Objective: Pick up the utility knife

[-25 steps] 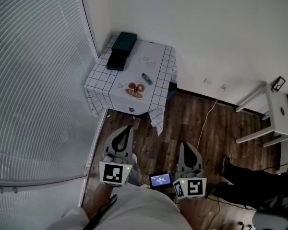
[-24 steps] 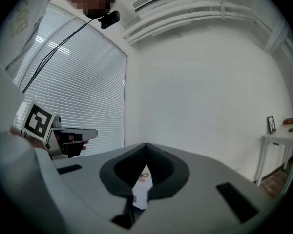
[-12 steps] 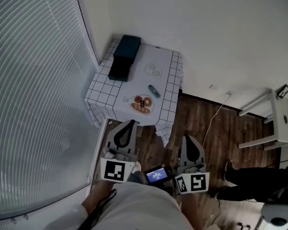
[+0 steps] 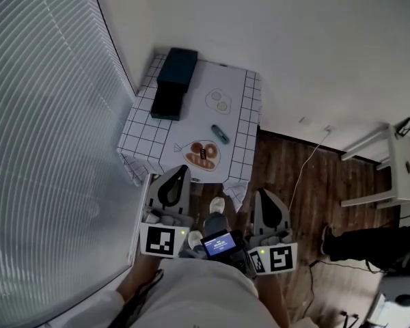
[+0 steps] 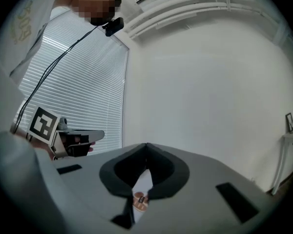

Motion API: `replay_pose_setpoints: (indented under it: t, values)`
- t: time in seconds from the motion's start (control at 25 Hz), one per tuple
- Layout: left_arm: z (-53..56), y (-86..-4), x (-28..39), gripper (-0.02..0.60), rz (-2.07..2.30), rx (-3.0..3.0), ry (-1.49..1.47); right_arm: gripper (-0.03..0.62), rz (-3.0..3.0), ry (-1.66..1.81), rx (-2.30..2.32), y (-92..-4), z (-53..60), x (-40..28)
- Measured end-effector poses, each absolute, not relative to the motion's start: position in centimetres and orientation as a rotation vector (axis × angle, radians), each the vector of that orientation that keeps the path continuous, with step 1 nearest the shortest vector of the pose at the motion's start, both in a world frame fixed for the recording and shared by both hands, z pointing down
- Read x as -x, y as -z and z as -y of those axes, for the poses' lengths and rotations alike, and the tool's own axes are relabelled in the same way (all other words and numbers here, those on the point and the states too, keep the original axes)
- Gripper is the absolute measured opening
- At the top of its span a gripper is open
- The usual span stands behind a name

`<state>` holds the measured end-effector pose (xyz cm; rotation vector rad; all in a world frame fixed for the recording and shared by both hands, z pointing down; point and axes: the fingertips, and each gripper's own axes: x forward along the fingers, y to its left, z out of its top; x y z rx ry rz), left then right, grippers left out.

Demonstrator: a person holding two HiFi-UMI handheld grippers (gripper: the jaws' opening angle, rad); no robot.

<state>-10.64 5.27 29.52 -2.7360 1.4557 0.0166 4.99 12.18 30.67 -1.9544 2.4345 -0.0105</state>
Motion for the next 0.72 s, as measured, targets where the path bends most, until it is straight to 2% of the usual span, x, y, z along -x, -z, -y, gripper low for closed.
replay_pose_setpoints:
  t: [0.4,0.72]
  values:
    - [1.0,-30.4,9.8,0.003,-1.480,2.727,0.007,0.006,-2.467,0.000,1.939,-31.3,-5.2,-5.9]
    - [6.3,-34.2,8.8,0.003,-1.524,2.756,0.080,0.006,-2.511,0.067,1.960,-34.4,0.3,-7.3]
